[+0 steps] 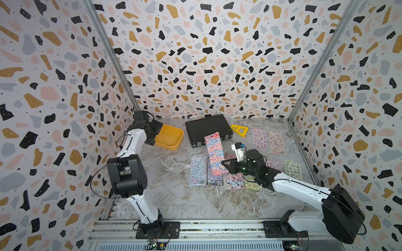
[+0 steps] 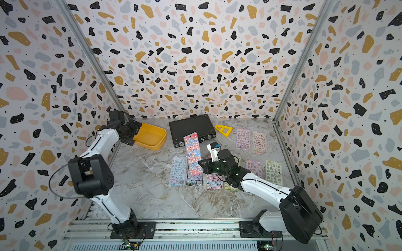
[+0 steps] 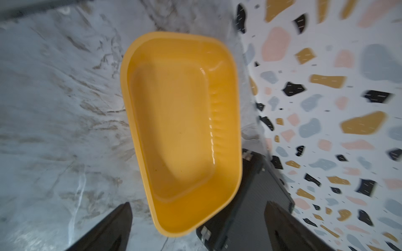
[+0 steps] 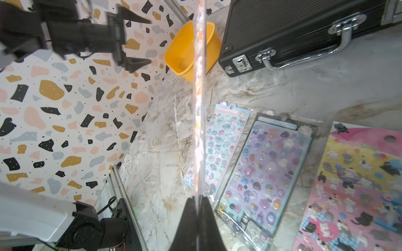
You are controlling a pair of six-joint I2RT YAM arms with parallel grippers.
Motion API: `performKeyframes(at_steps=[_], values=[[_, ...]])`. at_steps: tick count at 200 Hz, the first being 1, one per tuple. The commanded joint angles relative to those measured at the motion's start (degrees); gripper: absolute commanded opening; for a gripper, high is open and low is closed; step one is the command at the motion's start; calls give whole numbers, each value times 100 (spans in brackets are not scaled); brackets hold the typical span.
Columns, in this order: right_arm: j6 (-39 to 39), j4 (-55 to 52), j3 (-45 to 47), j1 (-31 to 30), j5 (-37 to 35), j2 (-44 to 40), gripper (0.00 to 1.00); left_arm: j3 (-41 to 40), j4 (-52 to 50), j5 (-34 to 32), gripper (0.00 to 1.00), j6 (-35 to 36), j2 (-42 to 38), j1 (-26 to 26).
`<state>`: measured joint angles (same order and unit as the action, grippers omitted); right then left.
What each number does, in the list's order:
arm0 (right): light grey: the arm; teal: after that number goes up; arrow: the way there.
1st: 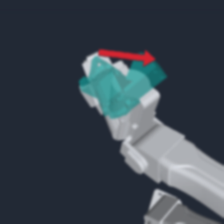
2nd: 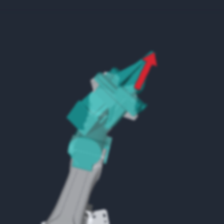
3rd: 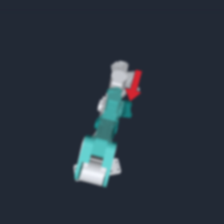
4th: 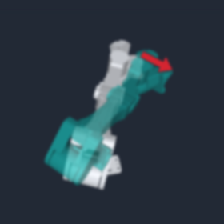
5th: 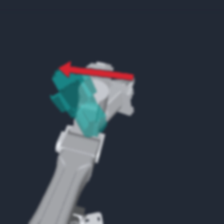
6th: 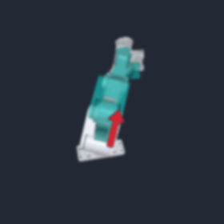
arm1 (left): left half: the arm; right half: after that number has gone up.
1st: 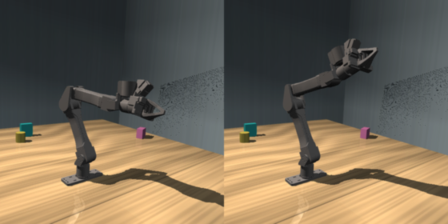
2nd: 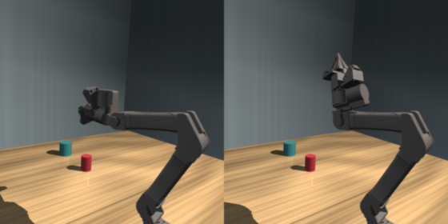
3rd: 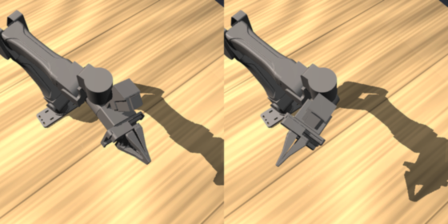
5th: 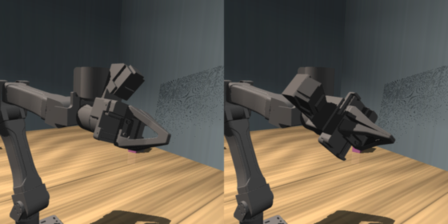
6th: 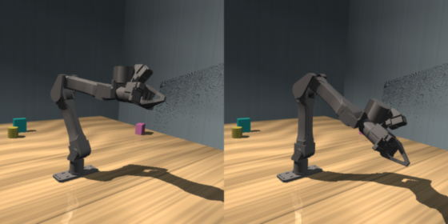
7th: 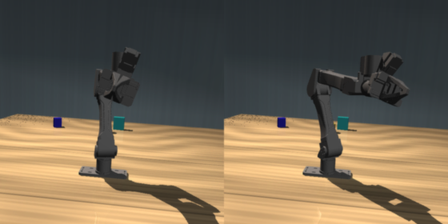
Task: Take the stickers out of the storage box
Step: Place the storage box at the corner of the board, then place the sticker at the center of the board.
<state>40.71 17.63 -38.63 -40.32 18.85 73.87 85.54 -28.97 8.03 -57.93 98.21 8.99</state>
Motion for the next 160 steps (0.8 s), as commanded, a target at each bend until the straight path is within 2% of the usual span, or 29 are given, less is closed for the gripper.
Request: performKeyframes(at_steps=[1,15,38,51,59,73,83,96,106,125,160], values=[[127,158,126,199,78,-195,0,-685,523,-601,99,103,-1390,-721],[165,142,165,358,160,-259,0,-1359,931,-522,99,27,-2047,-1132],[337,257,315,659,272,-374,0,-2626,2640,607,100,-170,-2662,-1658],[480,405,402,824,412,-382,0,-3124,3594,1288,100,6,-2768,-1929],[555,504,441,911,499,-362,0,-3311,3822,1628,100,218,-2758,-2109],[660,662,464,1021,690,-291,0,-3381,3857,2001,99,593,-2656,-2378],[733,759,463,1093,864,-213,0,-3476,4047,2052,98,651,-2526,-2578],[955,1081,477,1259,1272,-80,0,-3342,4202,2554,96,685,-2166,-2789],[1249,1522,555,1409,1623,42,0,-3110,4097,2836,92,744,-1851,-2916],[1860,2586,679,1619,2201,368,0,-2875,3920,2990,90,1020,-1540,-3113],[2807,4193,683,1667,2775,1101,0,-2560,3877,3295,78,932,-995,-3343]])
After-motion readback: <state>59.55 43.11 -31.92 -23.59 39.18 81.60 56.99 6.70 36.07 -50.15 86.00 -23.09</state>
